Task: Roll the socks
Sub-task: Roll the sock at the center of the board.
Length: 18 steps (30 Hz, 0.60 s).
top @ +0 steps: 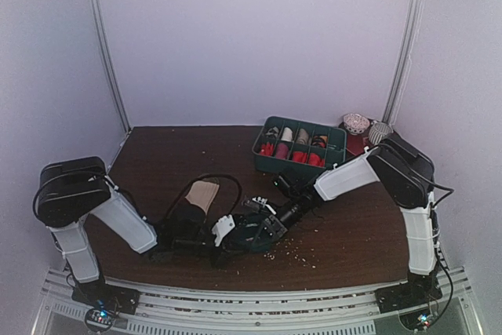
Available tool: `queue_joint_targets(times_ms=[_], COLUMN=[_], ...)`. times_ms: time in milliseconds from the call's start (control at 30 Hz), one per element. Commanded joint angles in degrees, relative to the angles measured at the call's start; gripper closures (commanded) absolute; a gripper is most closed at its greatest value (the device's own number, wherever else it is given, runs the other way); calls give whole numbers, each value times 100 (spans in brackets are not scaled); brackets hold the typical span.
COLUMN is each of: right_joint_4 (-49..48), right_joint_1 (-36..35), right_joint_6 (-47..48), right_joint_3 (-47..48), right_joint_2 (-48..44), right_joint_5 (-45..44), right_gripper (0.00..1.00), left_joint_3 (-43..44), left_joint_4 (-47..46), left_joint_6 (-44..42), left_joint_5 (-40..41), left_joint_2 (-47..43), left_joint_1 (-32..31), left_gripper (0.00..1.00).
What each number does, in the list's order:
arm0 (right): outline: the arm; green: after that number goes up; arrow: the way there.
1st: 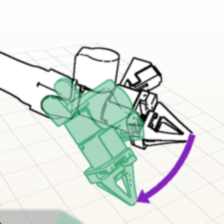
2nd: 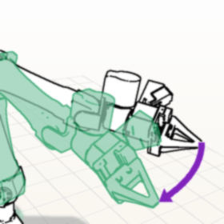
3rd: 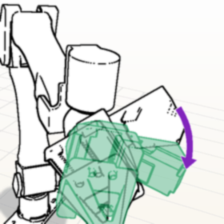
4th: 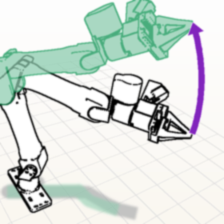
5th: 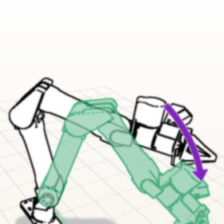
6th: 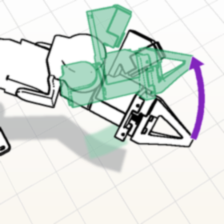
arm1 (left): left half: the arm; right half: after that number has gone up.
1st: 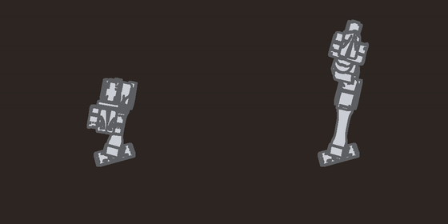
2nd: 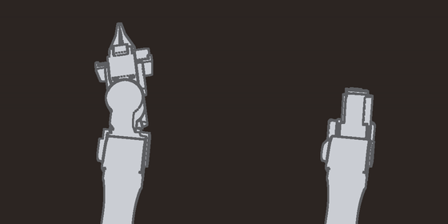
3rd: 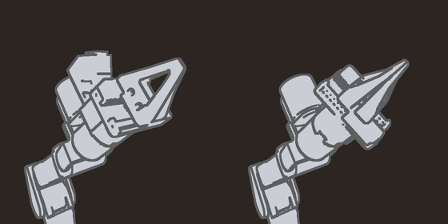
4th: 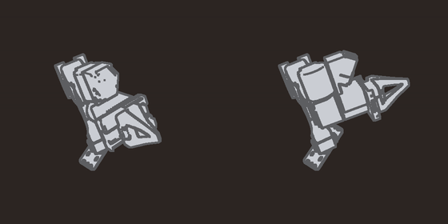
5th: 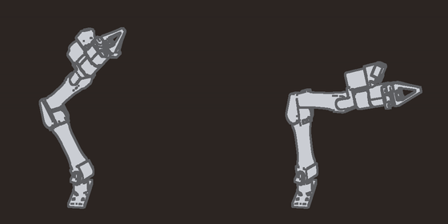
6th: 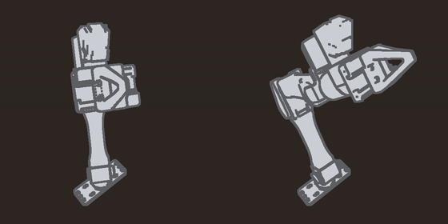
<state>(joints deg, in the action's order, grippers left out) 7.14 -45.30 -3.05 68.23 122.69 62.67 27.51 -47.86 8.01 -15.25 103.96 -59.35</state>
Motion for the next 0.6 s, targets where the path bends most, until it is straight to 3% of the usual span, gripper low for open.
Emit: queue_joint_targets(times_ms=[0,133,167,400,567], right_joint_4=[1026,783,649,-1575,-2480], right_joint_1=[-49,-58,-57,-67,-619], right_joint_6=[-26,38,23,254,1561], right_joint_3=[-425,-473,-525,-1763,-2755], right_joint_2=[607,157,-35,-2077,-3132], right_joint_5=[-1536,-1624,-1688,-2330,-3775], right_gripper=[83,76,68,53,51], left_joint_3=[271,612,728,769,959], left_joint_4=[-85,879,1227,2302,3023], left_joint_6=[-20,445,632,1798,2076], left_joint_5=[-286,-30,-47,-579,-1070], left_joint_2=[103,292,388,707,928], left_joint_1=[-32,47,113,406,661], left_gripper=[100,100,100,100,100])
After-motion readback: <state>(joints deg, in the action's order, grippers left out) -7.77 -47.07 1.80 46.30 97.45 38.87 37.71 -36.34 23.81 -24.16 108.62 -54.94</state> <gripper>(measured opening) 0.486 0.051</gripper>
